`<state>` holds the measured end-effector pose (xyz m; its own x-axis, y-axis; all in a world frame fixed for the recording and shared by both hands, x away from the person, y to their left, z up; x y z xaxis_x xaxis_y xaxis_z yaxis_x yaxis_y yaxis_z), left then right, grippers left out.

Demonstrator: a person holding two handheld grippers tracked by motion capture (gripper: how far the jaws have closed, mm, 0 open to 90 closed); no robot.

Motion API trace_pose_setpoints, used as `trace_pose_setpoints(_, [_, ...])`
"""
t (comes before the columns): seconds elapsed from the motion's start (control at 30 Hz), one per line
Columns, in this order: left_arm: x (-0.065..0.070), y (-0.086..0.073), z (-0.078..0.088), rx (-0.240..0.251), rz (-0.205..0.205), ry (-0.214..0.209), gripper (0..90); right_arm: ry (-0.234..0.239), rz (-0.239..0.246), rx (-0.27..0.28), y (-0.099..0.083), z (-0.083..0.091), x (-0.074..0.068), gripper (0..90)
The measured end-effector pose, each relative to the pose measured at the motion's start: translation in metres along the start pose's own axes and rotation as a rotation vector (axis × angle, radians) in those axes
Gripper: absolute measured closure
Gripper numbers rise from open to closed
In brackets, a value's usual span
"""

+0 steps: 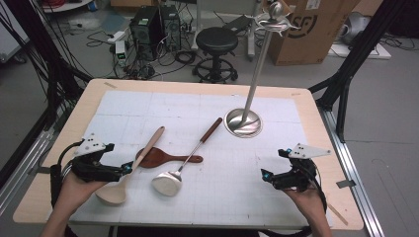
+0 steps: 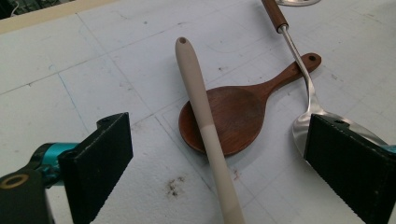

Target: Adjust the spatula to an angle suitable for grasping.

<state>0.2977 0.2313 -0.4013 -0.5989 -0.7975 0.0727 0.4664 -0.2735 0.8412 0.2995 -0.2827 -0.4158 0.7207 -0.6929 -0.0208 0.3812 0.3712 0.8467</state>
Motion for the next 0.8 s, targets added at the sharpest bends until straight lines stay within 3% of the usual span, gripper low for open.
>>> trace_pose_setpoints(0.8, [0.0062, 0.0019, -0.0005, 0.008, -0.005, -0.025, 9.5, -0.003, 0.005, 0.001, 0.0019, -0.0024, -0.0007, 0.2])
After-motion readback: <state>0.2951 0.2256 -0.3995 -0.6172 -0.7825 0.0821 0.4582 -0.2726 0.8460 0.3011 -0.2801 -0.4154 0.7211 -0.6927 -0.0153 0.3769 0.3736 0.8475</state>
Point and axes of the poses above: each handheld gripper's, and its own axes: z roughly backward along the jaws, y roughly out of its top, x roughly to its right, the point moved 4 cm from there along -z, roughly forward along the jaws, and after that the axes turned 3 degrees about z, right-handed, at the moved point
